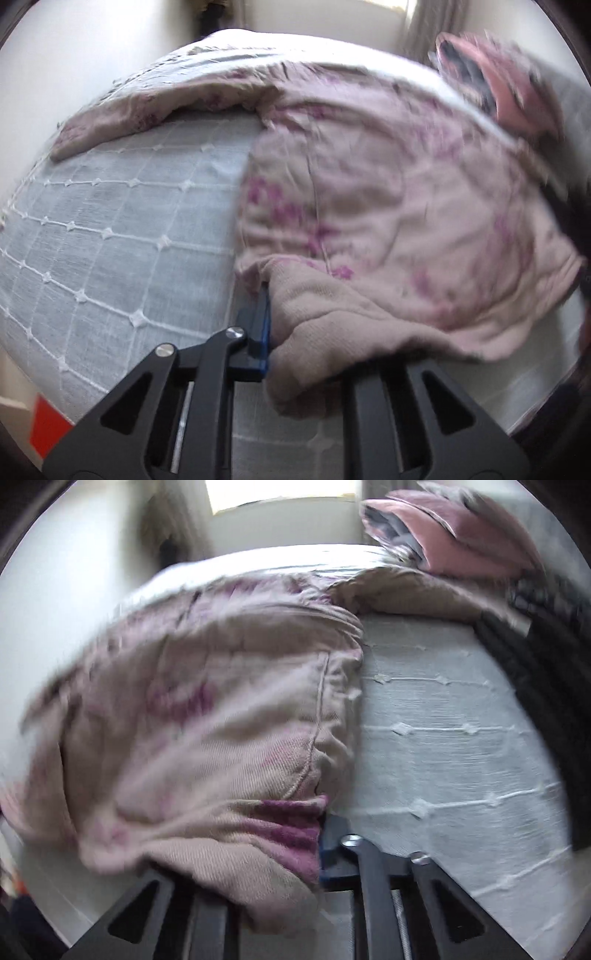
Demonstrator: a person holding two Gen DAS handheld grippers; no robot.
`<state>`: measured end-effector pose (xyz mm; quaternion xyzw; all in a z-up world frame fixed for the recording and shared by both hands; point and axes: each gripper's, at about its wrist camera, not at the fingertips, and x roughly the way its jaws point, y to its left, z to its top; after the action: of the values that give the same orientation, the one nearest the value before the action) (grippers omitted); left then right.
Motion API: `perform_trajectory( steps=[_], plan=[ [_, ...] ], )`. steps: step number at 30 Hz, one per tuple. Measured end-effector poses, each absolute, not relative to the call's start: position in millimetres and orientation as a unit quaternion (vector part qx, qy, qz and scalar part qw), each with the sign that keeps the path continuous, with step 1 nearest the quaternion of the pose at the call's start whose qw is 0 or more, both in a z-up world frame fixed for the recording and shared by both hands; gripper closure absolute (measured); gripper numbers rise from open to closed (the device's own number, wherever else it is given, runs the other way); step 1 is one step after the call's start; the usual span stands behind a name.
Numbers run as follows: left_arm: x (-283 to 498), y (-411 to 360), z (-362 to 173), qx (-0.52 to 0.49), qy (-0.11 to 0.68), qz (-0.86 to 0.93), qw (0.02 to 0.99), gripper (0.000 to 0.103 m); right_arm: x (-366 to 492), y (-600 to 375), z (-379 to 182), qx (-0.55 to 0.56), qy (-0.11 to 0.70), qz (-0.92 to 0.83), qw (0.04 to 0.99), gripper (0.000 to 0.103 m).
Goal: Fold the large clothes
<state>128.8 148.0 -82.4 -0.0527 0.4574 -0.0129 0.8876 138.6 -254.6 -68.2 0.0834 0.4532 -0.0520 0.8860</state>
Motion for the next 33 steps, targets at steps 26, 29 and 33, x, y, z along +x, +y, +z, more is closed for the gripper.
perform_trajectory(
  steps=[26, 29, 33],
  plan=[
    [91.6, 181.6, -112.8, -0.118, 0.467, 0.021, 0.876, 0.089, 89.5, -310.9, -75.8, 0.2, 0.471, -0.055, 0.857, 0.094],
    [90.7, 173.5, -107.0, -0.098, 0.462, 0.013, 0.881, 0.082, 86.0, -309.2, -79.7, 0.208, 0.458, -0.066, 0.862, 0.091],
    [95.5, 162.4, -118.3, -0.095, 0.477, 0.01, 0.874, 0.056, 88.0, -325.3, -90.1, 0.254, 0.468, -0.051, 0.845, 0.089]
  ],
)
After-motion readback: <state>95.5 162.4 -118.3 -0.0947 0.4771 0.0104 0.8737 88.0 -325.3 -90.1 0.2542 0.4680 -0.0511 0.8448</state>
